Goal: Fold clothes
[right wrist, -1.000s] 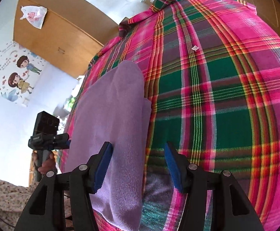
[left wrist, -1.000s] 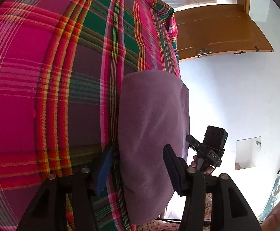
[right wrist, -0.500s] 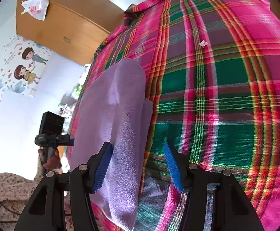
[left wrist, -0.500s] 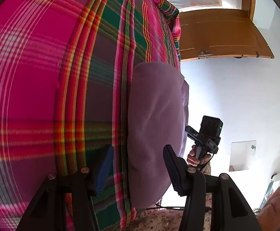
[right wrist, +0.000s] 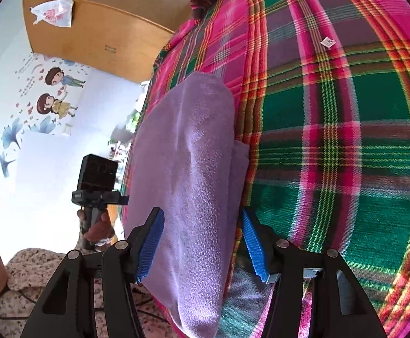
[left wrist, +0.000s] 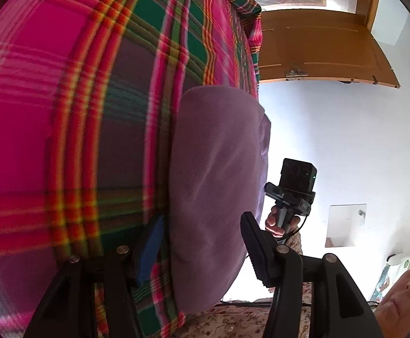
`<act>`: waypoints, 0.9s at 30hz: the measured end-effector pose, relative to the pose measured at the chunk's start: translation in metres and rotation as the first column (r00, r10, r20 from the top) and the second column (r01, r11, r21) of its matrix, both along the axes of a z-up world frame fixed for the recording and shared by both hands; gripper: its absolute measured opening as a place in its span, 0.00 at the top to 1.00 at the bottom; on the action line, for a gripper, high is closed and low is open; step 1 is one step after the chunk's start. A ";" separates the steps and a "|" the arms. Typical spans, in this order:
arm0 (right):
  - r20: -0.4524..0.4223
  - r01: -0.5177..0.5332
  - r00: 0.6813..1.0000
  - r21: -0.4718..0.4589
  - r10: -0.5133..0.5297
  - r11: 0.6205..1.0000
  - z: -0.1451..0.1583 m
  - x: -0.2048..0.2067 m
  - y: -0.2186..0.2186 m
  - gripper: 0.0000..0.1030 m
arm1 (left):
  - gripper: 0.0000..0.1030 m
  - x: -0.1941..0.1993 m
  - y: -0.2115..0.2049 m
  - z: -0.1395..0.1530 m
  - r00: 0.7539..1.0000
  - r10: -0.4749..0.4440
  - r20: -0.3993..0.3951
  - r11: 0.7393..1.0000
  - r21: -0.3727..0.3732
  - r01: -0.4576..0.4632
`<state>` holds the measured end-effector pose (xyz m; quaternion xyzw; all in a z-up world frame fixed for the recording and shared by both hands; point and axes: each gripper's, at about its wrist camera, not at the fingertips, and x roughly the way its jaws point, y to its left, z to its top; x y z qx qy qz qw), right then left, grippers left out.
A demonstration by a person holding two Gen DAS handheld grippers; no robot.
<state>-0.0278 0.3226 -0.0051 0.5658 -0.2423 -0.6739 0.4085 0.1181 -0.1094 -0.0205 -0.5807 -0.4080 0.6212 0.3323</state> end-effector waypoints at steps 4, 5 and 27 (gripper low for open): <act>0.000 -0.014 1.000 0.000 0.014 1.000 0.000 0.001 0.000 0.43 | 0.46 -0.001 0.007 0.003 1.000 -0.031 -0.006 0.999 -0.009 0.031; 0.000 -0.017 1.000 0.000 0.017 1.000 0.000 0.001 -0.001 0.43 | 0.46 -0.001 0.009 0.004 0.999 -0.038 -0.008 0.999 -0.012 0.038; -0.002 -0.042 0.999 0.002 0.042 0.999 -0.001 0.001 -0.021 0.43 | 0.54 0.000 0.022 0.002 0.997 -0.072 0.040 0.997 -0.028 0.073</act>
